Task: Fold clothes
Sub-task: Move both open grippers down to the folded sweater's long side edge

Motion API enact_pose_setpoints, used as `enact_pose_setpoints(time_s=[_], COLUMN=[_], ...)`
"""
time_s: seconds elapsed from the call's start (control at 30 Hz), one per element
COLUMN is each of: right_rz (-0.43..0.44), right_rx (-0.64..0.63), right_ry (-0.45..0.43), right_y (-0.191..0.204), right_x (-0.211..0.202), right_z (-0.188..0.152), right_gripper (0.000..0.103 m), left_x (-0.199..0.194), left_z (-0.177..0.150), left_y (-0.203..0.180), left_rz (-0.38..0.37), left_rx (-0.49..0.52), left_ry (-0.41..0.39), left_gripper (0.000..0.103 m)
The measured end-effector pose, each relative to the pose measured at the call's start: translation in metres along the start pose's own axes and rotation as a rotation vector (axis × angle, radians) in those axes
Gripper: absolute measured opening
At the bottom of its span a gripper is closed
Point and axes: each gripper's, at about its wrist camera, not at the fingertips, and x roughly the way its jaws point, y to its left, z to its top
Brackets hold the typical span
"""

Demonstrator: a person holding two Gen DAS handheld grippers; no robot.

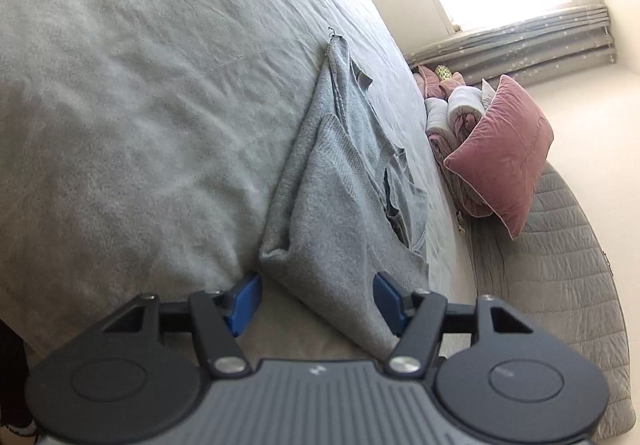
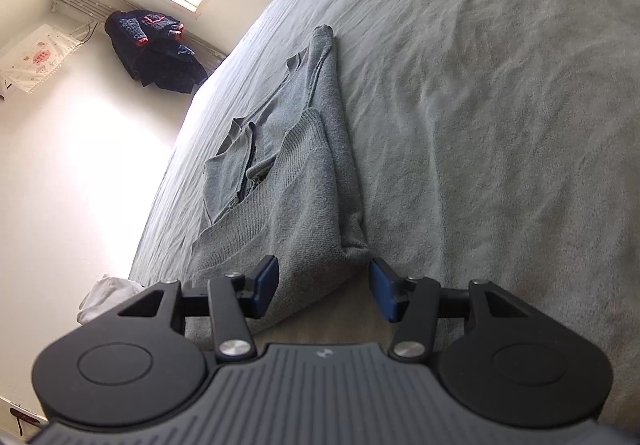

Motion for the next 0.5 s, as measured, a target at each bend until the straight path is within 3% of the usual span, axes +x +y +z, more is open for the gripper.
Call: enact_pose_setpoints(time_s=[0.3,0.5], right_rz=[0.042,0.043], right_rx=[-0.011,-0.003], right_ry=[-0.036,-0.046], right_y=[-0.0026,-0.005], right_x=[0.0022,0.0026], right_z=[-0.0008,0.0017], right_gripper=[0.052,0.047], left_x=[0.0018,0.0029], left_z=[-0.0029,0.0002], left_y=[0.0058,0.0092], left_rz=[-0.041,-0.084], left_rx=[0.018,-0.012], left_ry=[-0.098,-0.132], left_gripper=[0.046,0.044])
